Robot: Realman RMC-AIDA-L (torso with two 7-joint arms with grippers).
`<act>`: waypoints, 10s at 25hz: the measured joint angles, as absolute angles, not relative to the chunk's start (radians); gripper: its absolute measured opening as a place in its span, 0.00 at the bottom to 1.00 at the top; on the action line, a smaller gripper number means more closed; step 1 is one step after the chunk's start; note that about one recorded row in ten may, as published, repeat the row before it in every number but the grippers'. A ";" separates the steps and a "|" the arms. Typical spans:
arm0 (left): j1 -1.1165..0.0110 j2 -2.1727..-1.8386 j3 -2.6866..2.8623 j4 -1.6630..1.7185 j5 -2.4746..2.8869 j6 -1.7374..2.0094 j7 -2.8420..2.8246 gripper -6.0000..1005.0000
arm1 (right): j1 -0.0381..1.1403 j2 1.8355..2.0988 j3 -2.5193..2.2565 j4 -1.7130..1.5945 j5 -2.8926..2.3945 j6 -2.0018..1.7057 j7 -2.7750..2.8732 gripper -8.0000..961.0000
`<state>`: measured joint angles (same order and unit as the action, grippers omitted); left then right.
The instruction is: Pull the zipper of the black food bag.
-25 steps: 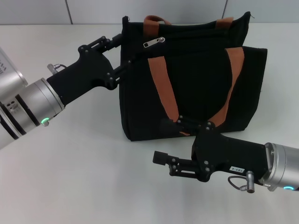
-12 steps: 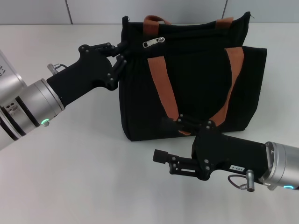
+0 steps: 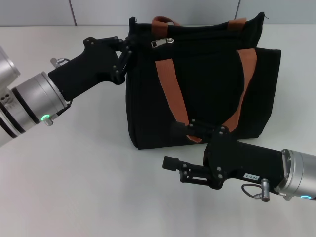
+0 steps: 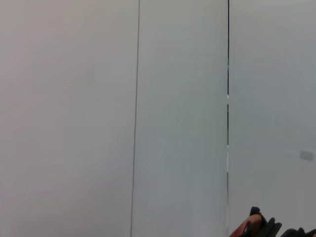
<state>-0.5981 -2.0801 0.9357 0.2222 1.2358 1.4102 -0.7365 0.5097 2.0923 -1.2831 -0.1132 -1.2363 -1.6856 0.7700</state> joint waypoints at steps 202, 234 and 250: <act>-0.604 -2.080 1.259 0.560 1.181 1.353 -0.972 0.07 | 0.559 2.079 -1.042 -0.321 -1.257 -1.521 1.674 0.19; -0.610 -2.080 1.259 0.546 1.178 1.350 -0.960 0.08 | 0.583 2.078 -1.054 -0.317 -1.261 -1.491 1.690 0.19; -0.608 -2.080 1.261 0.546 1.178 1.350 -0.960 0.08 | 0.603 2.079 -1.093 -0.308 -1.261 -1.490 1.765 0.19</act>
